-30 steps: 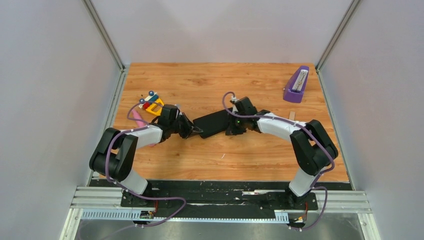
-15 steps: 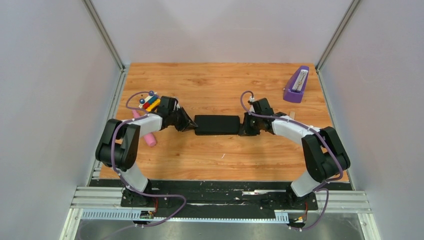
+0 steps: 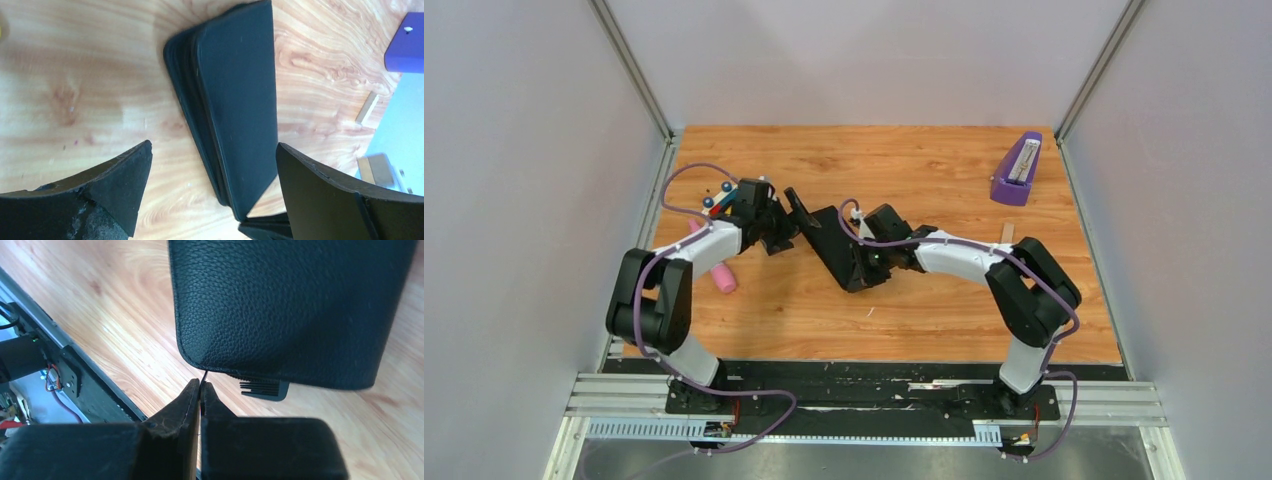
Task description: Sort the hair-cutting tools
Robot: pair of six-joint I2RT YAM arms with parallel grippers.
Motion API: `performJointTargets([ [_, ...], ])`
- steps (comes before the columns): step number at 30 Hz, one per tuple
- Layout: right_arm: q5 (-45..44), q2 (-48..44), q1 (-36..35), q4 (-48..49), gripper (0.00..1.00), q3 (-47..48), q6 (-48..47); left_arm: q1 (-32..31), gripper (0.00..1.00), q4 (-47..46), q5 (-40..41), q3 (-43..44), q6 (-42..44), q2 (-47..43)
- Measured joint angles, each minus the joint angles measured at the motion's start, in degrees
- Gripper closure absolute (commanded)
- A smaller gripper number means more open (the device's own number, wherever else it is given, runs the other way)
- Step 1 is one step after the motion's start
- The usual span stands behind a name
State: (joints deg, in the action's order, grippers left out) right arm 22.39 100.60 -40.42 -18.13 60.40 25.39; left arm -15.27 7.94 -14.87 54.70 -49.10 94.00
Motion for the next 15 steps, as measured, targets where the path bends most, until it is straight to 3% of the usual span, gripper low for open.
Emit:
performJointTargets([
  [6,0.9,5.2,-3.0,0.0,1.0,5.8,-0.5,-2.0,0.11,0.2,-0.3,-6.4,-0.6,-8.1],
  [15,1.1,7.0,-3.4,-0.1,1.0,7.5,-1.2,-9.2,0.4,-3.6,-4.7,-10.1,-4.3,-5.6],
])
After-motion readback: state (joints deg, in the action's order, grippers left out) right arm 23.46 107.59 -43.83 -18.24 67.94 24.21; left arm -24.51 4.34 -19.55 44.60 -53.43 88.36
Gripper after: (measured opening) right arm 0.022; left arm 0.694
